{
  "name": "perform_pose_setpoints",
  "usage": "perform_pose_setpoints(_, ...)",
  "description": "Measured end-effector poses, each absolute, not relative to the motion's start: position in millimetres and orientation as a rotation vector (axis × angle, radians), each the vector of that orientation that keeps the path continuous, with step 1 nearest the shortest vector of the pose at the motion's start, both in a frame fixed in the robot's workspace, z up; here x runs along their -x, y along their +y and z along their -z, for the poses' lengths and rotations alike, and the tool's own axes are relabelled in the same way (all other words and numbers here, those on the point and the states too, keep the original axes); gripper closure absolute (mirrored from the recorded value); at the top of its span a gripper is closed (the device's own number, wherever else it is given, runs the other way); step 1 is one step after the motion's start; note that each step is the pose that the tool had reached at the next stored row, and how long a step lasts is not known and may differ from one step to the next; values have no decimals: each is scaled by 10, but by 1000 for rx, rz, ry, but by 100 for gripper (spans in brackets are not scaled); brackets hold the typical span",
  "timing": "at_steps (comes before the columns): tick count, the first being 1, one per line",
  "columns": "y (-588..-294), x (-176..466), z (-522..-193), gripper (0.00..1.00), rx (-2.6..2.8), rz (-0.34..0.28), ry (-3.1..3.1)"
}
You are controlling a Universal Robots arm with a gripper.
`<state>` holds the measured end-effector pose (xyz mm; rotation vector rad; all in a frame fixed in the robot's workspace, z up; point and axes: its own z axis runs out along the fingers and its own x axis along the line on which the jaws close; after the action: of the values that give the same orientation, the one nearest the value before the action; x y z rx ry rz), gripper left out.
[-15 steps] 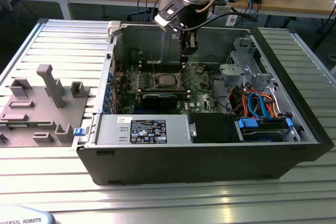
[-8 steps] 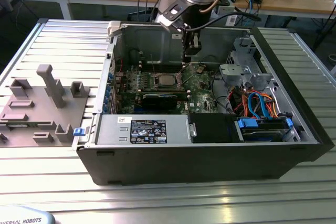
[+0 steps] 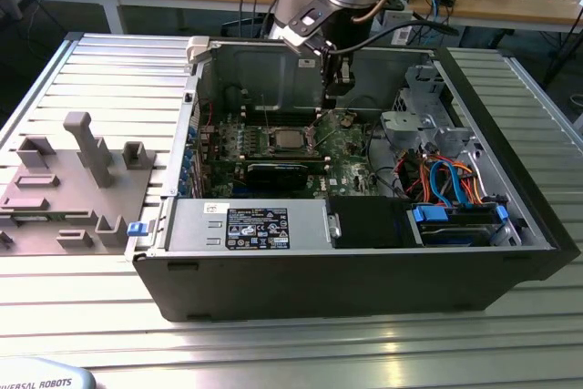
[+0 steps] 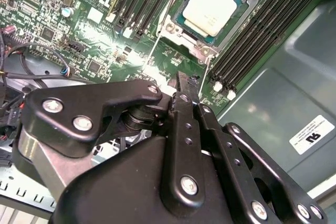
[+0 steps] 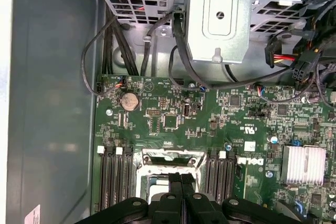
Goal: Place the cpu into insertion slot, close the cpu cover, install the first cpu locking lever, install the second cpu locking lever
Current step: 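Close the cpu cover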
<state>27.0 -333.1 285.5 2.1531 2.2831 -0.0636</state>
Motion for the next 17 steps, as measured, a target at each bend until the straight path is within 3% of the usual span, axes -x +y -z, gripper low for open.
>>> perform_pose_setpoints(17, -3331, -414, -2855, 89, -2153, 63, 2283)
